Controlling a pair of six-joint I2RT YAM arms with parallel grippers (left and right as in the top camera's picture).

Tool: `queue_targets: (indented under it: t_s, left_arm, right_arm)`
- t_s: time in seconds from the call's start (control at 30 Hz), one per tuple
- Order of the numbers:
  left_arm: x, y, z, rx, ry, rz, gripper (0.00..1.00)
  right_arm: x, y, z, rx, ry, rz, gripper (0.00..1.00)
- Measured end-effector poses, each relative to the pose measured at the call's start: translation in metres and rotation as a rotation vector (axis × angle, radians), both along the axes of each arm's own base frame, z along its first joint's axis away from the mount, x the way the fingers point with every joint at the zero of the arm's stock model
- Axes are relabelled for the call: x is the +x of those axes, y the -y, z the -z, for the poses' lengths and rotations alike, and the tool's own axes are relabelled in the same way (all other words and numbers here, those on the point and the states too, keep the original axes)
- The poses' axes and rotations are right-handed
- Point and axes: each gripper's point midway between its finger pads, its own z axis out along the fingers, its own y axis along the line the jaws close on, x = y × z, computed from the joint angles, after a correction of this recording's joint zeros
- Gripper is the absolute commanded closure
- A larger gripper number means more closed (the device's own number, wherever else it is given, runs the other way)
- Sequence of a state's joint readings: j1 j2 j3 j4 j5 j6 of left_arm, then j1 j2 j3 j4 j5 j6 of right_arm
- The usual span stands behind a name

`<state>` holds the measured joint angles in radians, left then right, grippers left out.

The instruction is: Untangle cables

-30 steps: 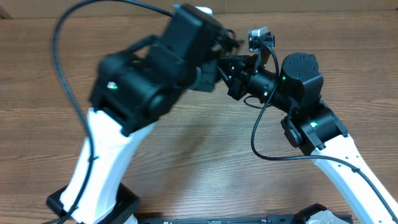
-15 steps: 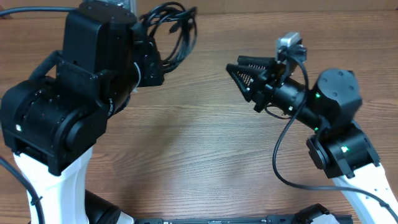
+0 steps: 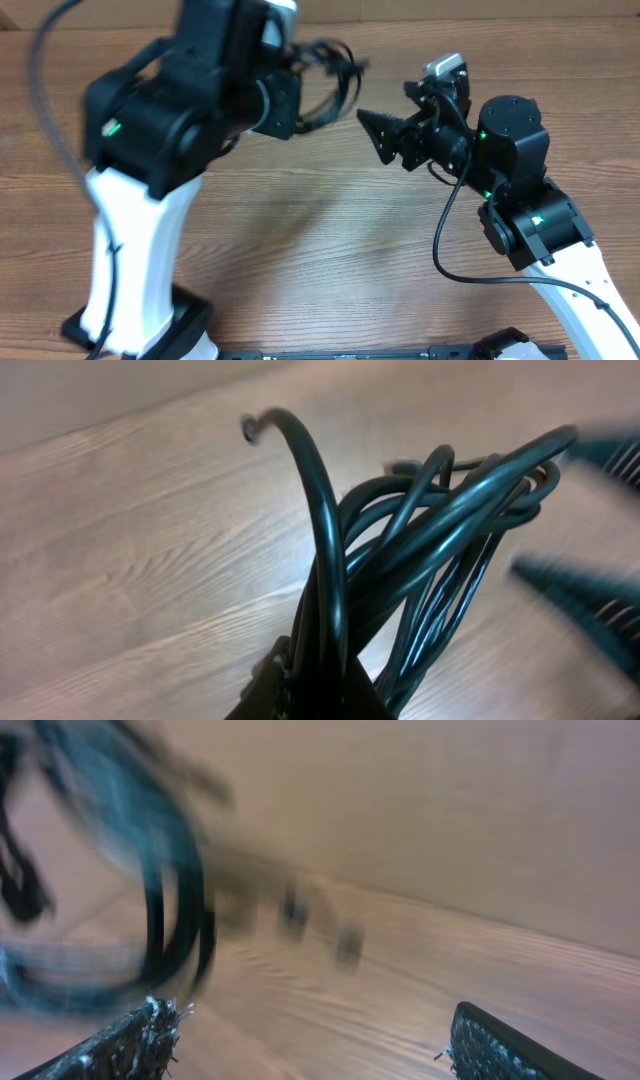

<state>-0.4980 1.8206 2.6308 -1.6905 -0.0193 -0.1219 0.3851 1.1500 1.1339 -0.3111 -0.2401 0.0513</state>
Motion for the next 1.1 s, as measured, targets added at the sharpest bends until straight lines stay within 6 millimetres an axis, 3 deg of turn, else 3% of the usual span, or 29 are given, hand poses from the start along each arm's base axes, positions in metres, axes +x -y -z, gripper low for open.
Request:
queue_targets:
  t_s: [0.17, 0.3, 0.33, 0.37, 0.4, 0.57, 0.8, 0.93, 1.1]
  left_arm:
    - [0.019, 0.016, 0.043, 0.176, -0.051, 0.212, 0.96]
    - [0.028, 0.021, 0.063, 0.267, -0.066, 0.329, 0.95]
    - [0.030, 0.022, 0.066, 0.281, -0.065, 0.354, 0.91]
    - [0.031, 0.023, 0.068, 0.292, -0.067, 0.372, 0.34]
    - [0.032, 0.024, 0.071, 0.305, -0.068, 0.395, 0.00]
    - [0.036, 0.028, 0.080, 0.313, -0.083, 0.415, 0.00]
    - [0.049, 0.028, 0.070, 0.286, -0.036, 0.325, 0.00]
    - [0.055, 0.016, 0.034, 0.222, 0.061, 0.148, 0.00]
    - [0.021, -0.014, -0.052, 0.018, 0.255, -0.062, 0.00]
  right_arm:
    - [0.010, 0.039, -0.007, -0.049, 0.035, 0.196, 0.07]
    - [0.002, 0.081, -0.024, -0.065, 0.079, 0.356, 0.07]
    - [-0.001, 0.089, -0.029, -0.065, 0.091, 0.382, 0.07]
    - [-0.003, 0.095, -0.032, -0.065, 0.099, 0.401, 0.00]
    - [-0.007, 0.104, -0.036, -0.065, 0.107, 0.429, 0.00]
    - [-0.009, 0.109, -0.026, -0.094, 0.068, 0.446, 0.00]
    - [-0.011, 0.098, -0.012, -0.089, 0.012, 0.384, 0.00]
    - [-0.003, 0.084, 0.021, -0.056, -0.131, 0.340, 0.05]
    - [0.011, 0.051, 0.088, -0.015, -0.399, 0.234, 0.09]
